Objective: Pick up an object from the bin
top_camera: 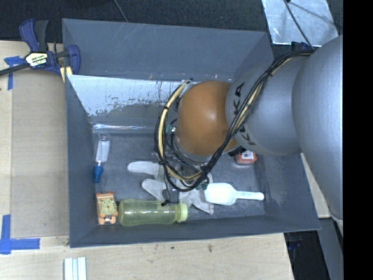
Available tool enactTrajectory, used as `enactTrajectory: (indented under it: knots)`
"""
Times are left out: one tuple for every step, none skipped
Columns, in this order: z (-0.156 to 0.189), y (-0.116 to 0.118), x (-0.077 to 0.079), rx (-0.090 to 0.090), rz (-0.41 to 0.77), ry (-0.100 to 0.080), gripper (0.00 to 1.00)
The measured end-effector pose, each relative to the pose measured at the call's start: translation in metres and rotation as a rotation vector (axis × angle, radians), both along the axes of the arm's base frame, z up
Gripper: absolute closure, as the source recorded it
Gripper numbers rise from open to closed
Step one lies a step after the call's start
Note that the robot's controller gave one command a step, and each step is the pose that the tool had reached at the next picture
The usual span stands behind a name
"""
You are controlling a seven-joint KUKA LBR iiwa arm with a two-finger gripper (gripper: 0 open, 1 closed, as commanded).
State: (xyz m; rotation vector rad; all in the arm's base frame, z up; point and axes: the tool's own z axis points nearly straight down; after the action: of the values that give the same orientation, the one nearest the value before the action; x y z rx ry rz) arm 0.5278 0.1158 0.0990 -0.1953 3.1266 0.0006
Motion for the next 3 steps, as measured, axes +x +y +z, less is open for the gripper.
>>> enactTrajectory:
  knots:
    - [-0.004, 0.0002, -0.0002, 0.001, 0.062, -0.008, 0.0]
    - [-0.0079, -0.0024, 0.0007, 0.003, 0.006, -0.014, 0.0]
    - [-0.0045, -0.0076, -0.0019, 0.003, -0.015, -0.014, 0.0]
